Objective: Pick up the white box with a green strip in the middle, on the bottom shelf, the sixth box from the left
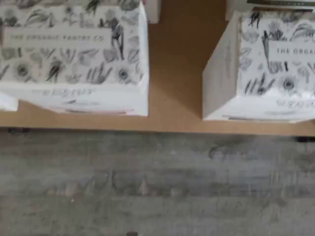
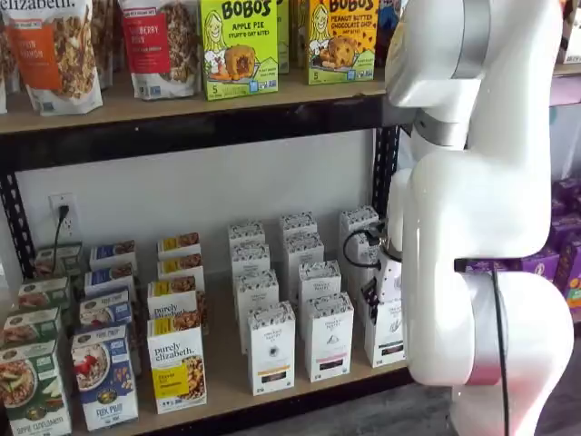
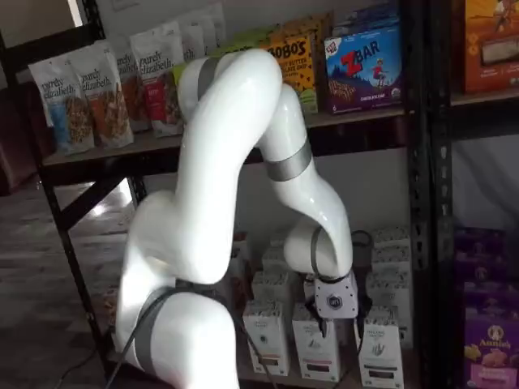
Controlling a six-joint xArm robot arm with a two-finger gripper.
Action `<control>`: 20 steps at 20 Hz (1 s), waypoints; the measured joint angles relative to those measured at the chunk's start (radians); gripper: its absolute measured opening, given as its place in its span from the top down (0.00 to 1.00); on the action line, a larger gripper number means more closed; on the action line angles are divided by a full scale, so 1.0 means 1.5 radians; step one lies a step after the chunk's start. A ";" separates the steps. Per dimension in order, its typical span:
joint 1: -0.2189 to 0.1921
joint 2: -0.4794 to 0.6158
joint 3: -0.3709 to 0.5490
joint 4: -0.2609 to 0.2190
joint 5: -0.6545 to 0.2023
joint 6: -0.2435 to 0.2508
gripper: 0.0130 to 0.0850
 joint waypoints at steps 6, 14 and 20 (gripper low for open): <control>-0.005 0.060 -0.088 0.075 0.027 -0.079 0.00; -0.015 0.113 -0.162 0.083 0.034 -0.095 0.00; -0.021 0.131 -0.197 0.075 0.042 -0.092 0.00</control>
